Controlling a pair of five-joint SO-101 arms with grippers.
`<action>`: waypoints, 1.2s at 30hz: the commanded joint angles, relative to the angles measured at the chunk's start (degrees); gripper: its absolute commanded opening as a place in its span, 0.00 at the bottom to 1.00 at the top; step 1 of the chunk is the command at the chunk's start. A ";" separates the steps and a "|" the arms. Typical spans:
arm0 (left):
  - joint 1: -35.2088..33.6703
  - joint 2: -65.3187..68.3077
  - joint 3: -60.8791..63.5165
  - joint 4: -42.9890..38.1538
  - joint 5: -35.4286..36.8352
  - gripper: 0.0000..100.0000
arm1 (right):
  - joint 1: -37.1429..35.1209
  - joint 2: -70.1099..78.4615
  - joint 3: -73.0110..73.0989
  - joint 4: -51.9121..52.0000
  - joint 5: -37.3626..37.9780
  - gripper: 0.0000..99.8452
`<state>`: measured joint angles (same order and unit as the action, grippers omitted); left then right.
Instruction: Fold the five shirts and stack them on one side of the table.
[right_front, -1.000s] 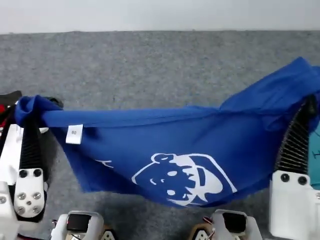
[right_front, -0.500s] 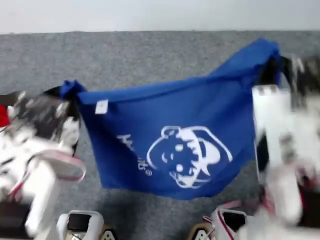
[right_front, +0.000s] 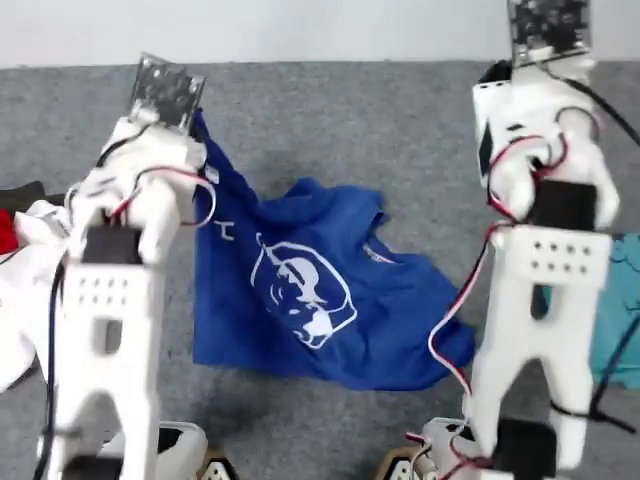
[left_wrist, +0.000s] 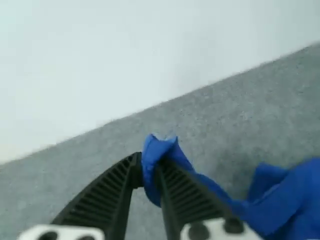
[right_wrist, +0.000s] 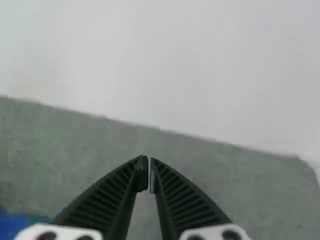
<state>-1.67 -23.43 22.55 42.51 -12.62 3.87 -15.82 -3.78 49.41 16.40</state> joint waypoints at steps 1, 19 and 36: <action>0.09 7.74 -4.53 0.62 0.35 0.02 | -2.24 4.88 -0.26 3.91 -0.26 0.01; -7.56 15.03 -4.79 7.21 0.70 0.02 | -24.13 56.04 -36.75 8.40 -0.18 0.21; -7.03 15.03 -4.62 7.91 0.70 0.02 | -28.97 98.15 -85.54 21.49 3.52 0.20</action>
<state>-8.70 -7.96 20.44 49.98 -12.35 -24.88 81.67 -86.24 70.15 17.98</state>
